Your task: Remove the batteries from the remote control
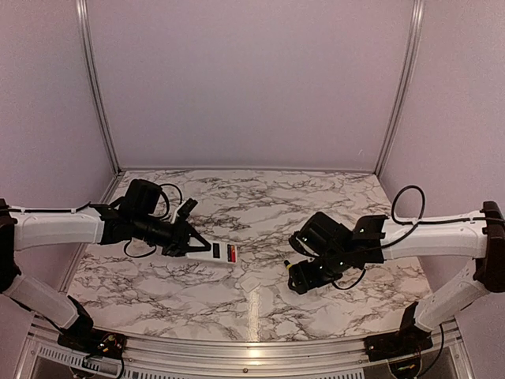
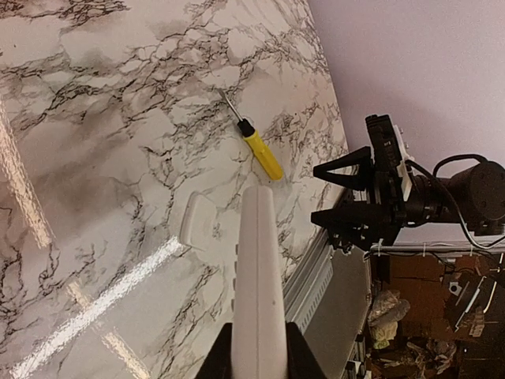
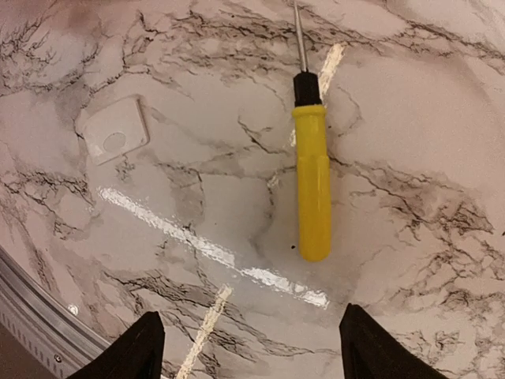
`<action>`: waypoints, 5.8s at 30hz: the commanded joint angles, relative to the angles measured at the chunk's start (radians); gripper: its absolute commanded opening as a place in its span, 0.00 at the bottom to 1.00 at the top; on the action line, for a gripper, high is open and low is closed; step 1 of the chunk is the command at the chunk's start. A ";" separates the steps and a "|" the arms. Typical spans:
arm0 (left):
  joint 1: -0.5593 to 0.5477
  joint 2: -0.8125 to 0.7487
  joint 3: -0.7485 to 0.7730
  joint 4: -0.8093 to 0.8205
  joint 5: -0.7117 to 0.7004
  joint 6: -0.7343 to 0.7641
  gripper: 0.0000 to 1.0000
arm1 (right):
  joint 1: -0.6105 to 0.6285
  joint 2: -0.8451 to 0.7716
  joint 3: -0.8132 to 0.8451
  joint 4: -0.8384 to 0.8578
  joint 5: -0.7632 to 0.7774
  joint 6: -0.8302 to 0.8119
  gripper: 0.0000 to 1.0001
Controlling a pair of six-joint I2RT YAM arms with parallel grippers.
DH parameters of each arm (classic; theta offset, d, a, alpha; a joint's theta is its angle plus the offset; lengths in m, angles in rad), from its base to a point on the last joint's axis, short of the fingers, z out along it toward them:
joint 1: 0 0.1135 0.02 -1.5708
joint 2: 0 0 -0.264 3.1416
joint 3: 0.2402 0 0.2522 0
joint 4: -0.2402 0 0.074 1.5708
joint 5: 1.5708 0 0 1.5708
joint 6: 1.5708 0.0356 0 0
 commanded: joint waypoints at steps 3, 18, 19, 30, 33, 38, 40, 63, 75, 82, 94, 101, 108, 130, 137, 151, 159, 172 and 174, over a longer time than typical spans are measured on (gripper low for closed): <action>0.004 -0.019 -0.098 -0.033 0.017 0.069 0.00 | -0.029 0.097 0.019 0.032 -0.014 -0.071 0.73; 0.004 0.101 -0.216 0.027 0.071 0.089 0.07 | -0.094 0.229 -0.015 0.149 -0.047 -0.158 0.57; 0.004 0.111 -0.217 0.025 0.073 0.092 0.09 | -0.096 0.239 -0.015 0.152 -0.047 -0.162 0.56; 0.006 0.198 -0.180 -0.120 -0.006 0.178 0.53 | -0.106 0.276 -0.021 0.171 -0.047 -0.191 0.18; 0.011 0.225 -0.157 -0.176 -0.050 0.199 0.65 | -0.106 0.263 -0.013 0.156 -0.088 -0.204 0.08; 0.028 0.197 -0.088 -0.296 -0.147 0.246 0.84 | -0.106 0.208 0.037 0.107 -0.162 -0.278 0.00; 0.036 0.170 -0.046 -0.373 -0.204 0.271 0.97 | -0.106 0.181 0.063 0.088 -0.209 -0.310 0.00; 0.024 -0.037 0.251 -0.353 0.262 0.347 0.87 | -0.100 0.129 0.383 0.064 -1.013 -0.419 0.00; -0.036 -0.004 0.330 -0.336 0.315 0.303 0.71 | -0.096 0.155 0.415 0.038 -1.041 -0.421 0.00; -0.036 -0.034 0.318 -0.379 0.285 0.332 0.83 | -0.116 0.054 0.329 0.131 -1.057 -0.344 0.00; -0.039 -0.045 0.319 -0.312 0.327 0.268 0.76 | -0.138 -0.078 0.132 0.350 -1.089 -0.176 0.00; -0.080 -0.020 0.361 -0.292 0.375 0.232 0.74 | -0.138 -0.021 0.178 0.349 -1.117 -0.187 0.00; -0.121 -0.003 0.347 -0.179 0.356 0.149 0.55 | -0.129 0.025 0.215 0.312 -1.158 -0.216 0.00; -0.157 -0.013 0.344 -0.037 0.235 0.035 0.00 | -0.140 -0.001 0.231 0.328 -1.054 -0.163 0.57; -0.086 -0.049 0.311 0.347 0.177 -0.200 0.00 | -0.146 -0.068 0.247 0.558 -0.856 0.040 0.81; -0.081 0.010 0.362 0.600 0.077 -0.374 0.00 | -0.147 -0.112 0.301 0.783 -0.570 0.193 0.73; -0.081 0.013 0.382 0.645 0.062 -0.419 0.00 | -0.149 -0.061 0.373 0.815 -0.547 0.191 0.60; -0.081 0.000 0.371 0.637 0.059 -0.416 0.00 | -0.149 -0.012 0.431 0.769 -0.608 0.167 0.37; -0.081 0.002 0.372 0.637 0.061 -0.415 0.00 | -0.148 -0.008 0.437 0.758 -0.617 0.163 0.36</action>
